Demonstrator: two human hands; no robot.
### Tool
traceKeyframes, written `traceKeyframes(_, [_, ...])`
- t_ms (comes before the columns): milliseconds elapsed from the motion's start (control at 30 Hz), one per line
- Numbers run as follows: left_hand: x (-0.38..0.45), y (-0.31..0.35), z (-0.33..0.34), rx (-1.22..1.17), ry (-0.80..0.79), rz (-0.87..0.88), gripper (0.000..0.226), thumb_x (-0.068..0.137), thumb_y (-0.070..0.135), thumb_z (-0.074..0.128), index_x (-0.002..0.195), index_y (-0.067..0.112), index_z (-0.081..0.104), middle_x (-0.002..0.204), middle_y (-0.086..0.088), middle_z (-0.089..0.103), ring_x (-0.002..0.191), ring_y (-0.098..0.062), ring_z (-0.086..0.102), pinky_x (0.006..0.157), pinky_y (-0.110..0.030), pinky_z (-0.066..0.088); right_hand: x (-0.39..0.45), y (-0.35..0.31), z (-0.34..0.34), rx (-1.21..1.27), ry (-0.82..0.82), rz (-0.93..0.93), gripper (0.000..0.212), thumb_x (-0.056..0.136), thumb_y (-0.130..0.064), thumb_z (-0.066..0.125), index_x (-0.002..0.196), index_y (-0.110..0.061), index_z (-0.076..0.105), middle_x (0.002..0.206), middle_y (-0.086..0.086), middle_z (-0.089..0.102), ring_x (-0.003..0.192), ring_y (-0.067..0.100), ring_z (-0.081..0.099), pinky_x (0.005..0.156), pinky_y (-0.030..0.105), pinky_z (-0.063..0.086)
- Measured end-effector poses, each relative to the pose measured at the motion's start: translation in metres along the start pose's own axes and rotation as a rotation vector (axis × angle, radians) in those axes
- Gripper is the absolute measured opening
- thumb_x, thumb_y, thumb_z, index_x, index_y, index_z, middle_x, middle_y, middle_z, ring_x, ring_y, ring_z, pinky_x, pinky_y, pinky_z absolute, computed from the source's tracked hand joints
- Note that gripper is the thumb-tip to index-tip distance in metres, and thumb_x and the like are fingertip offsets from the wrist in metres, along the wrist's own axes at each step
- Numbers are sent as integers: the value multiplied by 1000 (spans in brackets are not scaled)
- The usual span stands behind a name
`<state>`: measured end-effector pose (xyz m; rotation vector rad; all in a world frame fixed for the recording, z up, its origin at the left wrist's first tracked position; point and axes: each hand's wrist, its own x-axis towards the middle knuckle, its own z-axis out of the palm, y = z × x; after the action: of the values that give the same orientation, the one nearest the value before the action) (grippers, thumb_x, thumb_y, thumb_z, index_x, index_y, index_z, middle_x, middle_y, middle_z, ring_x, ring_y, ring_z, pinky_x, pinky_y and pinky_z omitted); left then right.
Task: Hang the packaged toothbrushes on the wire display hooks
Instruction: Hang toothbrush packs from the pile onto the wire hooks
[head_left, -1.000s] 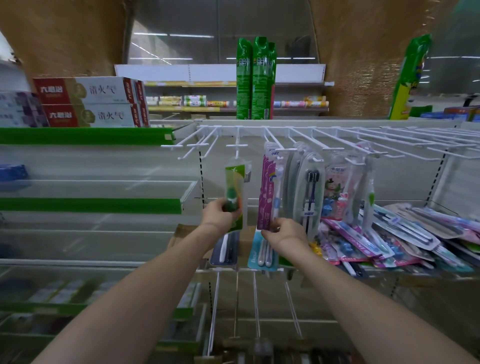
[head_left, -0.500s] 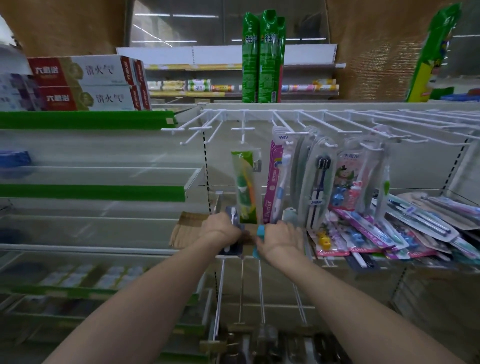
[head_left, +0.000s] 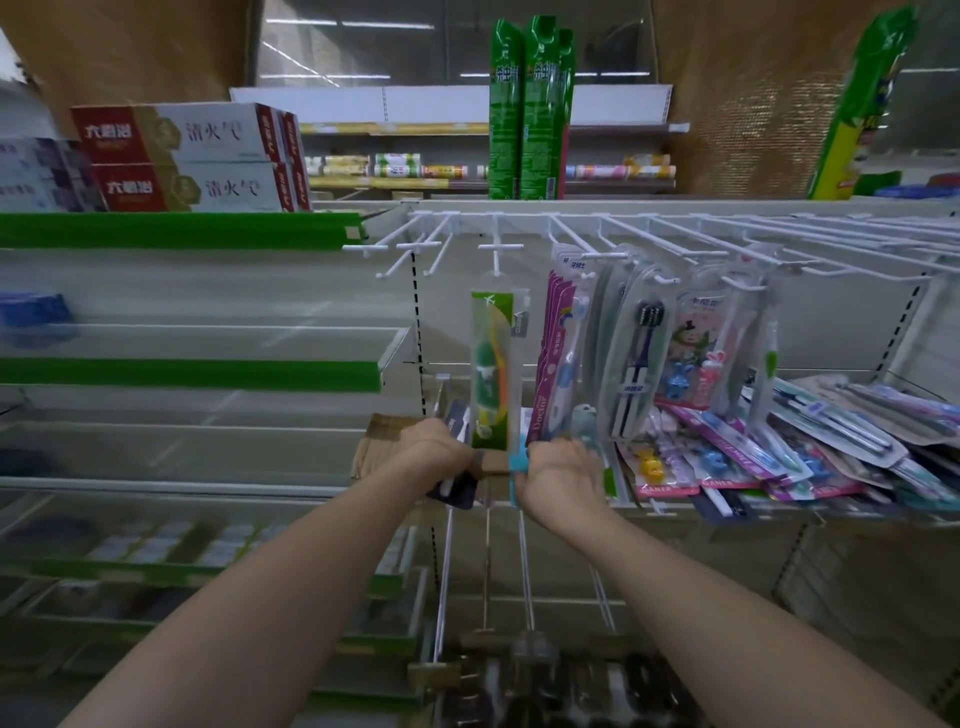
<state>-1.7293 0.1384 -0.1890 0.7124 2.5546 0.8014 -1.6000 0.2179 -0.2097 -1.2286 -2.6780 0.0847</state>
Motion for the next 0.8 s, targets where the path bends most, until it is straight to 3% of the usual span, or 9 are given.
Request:
traceKeyframes(67, [-4,-4,-3,-53,-8,1,45,70,31,91,98,11,62,101,-7,67,89,-21,67,76,-35,62,-6,-1,0,31,18,-6,35,90,-40,62,116,-19,65,116,7,63,112,27,53,91,37,44])
traceKeyframes(333, [-23,-16,-11,-467,-76,-18,34,79,8,85,94,8,55,85,-9,63,64,-17,63,34,-22,47,-21,-11,3,74,71,42,37,88,-43,66,114,-17,65,118,8,61,112,26,49,83,34,43])
traceKeyframes(600, [-22,-13,-5,-578,-7,12,38,75,12,89,88,9,53,87,-12,66,68,-22,67,59,-40,62,-20,-12,14,52,78,7,45,94,-45,57,127,-16,62,124,8,58,115,27,50,96,37,44])
traceKeyframes(800, [-22,-21,-6,-642,-3,-3,34,80,9,85,89,11,52,84,-8,63,65,-17,61,50,-29,53,-16,-16,20,107,57,-14,55,90,-57,60,127,-16,58,126,11,54,113,31,55,96,40,49])
